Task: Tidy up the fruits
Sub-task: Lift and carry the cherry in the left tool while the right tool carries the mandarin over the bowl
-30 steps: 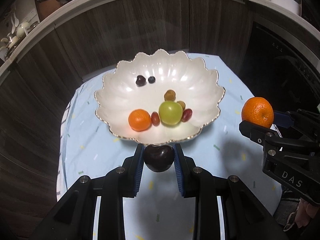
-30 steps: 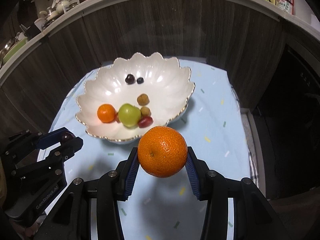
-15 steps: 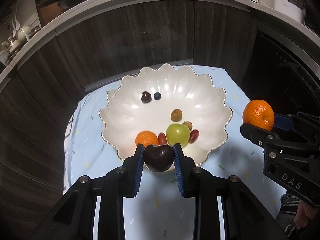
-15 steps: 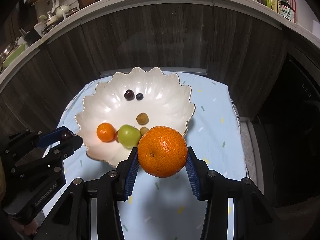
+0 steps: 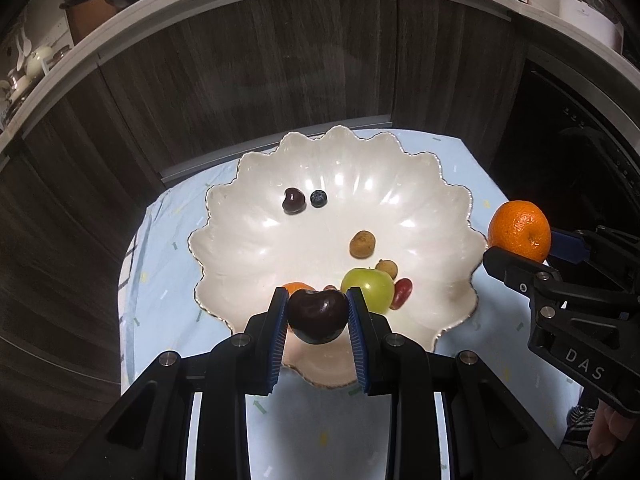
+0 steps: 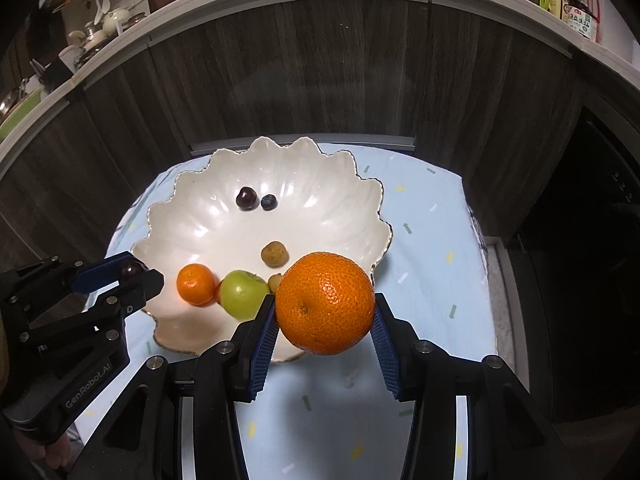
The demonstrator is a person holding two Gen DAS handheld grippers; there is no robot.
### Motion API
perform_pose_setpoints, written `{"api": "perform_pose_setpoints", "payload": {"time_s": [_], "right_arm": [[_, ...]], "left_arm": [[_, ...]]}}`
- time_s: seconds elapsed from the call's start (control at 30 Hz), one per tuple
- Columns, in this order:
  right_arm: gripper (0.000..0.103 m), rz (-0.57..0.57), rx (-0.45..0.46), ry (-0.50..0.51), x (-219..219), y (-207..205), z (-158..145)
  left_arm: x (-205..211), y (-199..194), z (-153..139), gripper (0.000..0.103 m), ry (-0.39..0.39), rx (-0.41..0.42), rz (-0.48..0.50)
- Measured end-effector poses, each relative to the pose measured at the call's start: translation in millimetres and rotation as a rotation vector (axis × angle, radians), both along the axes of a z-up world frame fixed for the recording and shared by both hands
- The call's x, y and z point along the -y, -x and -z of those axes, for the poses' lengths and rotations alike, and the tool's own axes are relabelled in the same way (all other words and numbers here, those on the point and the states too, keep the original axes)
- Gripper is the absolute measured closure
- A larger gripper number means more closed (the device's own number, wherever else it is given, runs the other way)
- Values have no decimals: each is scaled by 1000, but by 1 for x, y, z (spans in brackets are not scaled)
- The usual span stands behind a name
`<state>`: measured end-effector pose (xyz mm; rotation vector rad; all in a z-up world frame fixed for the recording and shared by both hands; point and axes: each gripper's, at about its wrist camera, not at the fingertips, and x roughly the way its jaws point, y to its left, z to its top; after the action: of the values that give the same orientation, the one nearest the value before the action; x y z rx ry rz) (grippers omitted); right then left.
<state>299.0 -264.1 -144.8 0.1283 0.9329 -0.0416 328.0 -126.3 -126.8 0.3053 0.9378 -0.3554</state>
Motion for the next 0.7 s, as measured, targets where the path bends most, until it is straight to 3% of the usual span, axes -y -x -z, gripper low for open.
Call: {"api": "perform_pose_setpoints", "payload": {"time_s": [0.7], "right_arm": [[57,3,-59,-2,-6,-48,29]], "left_arm": [[-10,-54,33,74,-10,-32,-65]]}}
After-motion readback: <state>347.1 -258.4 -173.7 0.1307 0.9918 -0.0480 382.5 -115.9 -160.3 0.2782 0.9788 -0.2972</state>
